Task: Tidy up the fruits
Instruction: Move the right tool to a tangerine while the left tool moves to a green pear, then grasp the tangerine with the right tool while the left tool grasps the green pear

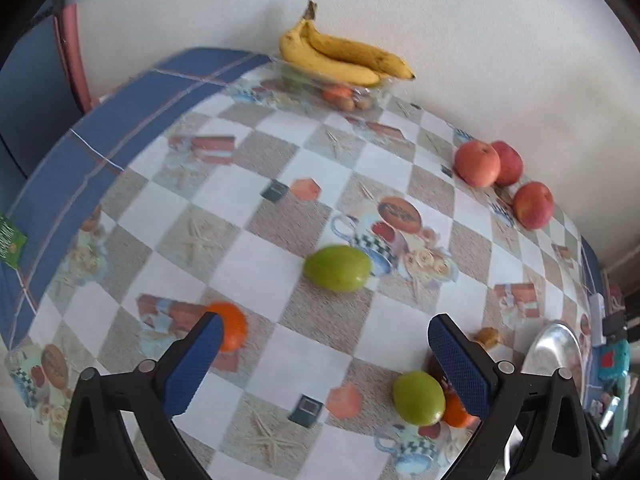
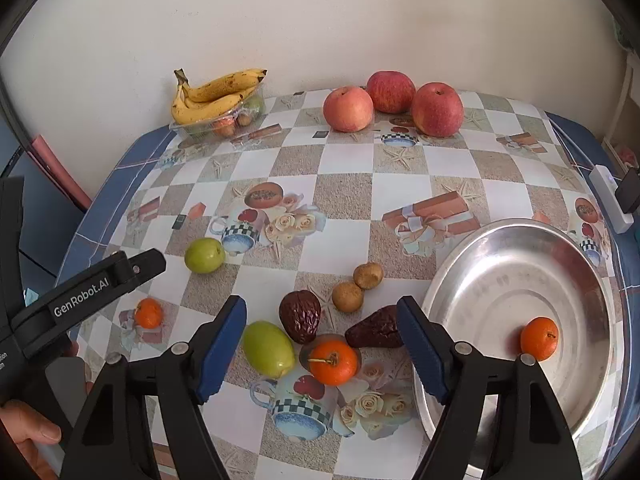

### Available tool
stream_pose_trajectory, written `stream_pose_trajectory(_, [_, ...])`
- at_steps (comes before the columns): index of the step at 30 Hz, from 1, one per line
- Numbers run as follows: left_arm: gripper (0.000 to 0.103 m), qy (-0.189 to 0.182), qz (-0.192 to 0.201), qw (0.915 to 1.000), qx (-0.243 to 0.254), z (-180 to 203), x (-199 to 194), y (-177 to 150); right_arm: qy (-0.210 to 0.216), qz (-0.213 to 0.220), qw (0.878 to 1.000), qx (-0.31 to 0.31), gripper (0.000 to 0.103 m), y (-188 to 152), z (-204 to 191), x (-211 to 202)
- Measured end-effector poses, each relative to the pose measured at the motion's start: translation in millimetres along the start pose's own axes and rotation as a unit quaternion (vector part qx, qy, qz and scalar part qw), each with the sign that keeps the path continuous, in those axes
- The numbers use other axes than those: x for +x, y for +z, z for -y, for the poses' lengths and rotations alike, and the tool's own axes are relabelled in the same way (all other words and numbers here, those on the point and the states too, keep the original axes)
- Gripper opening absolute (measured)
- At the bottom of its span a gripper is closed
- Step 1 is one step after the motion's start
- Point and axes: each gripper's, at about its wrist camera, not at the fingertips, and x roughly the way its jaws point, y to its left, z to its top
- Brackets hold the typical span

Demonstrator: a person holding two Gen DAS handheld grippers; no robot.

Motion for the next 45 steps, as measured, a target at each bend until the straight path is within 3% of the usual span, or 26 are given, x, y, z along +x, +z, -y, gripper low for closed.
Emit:
stream_pose_trajectory(4, [0.102, -0.036, -0.031, 0.9988, -0.008, 7, 8, -7, 0.004, -0.017, 1.000, 0.006, 0.065, -5, 3, 6])
stream_pose_trajectory(8, [0.100, -0.036, -0.052, 0.9979, 0.008, 19, 19, -16, -0.004, -0.044, 0.999, 0.004, 0.064, -13, 4, 18])
stream_pose_trajectory(13, [0.088, -0.052, -0.100, 0.9934, 0.020, 30, 37, -29, -0.010, -0.079, 0.997, 0.004, 0.062, -24, 7, 35])
stream_pose_trajectory(15, [0.076, -0.059, -0.116, 0.9913, 0.023, 33, 43, -33, -0.012, -0.091, 0.996, 0.000, 0.062, -28, 7, 41])
stream_pose_trajectory(24, [0.062, -0.102, -0.152, 0.9832, 0.008, 38, 55, -43, -0.034, -0.115, 0.993, -0.010, 0.060, -38, 9, 58])
stream_pose_trajectory(30, [0.041, -0.141, -0.166, 0.9760, -0.002, 43, 56, -45, -0.018, -0.117, 0.993, 0.002, 0.047, -39, 10, 60])
stream_pose_trajectory(34, [0.041, -0.139, -0.166, 0.9764, 0.002, 46, 55, -45, -0.009, -0.115, 0.993, 0.005, 0.038, -38, 10, 59])
stream_pose_trajectory(39, [0.041, -0.140, -0.170, 0.9751, -0.028, 36, 55, -45, -0.011, -0.114, 0.993, 0.005, 0.037, -38, 12, 57])
stream_pose_trajectory(45, [0.040, -0.094, -0.139, 0.9852, -0.037, 21, 44, -37, -0.023, -0.117, 0.993, 0.016, 0.037, -39, 18, 54])
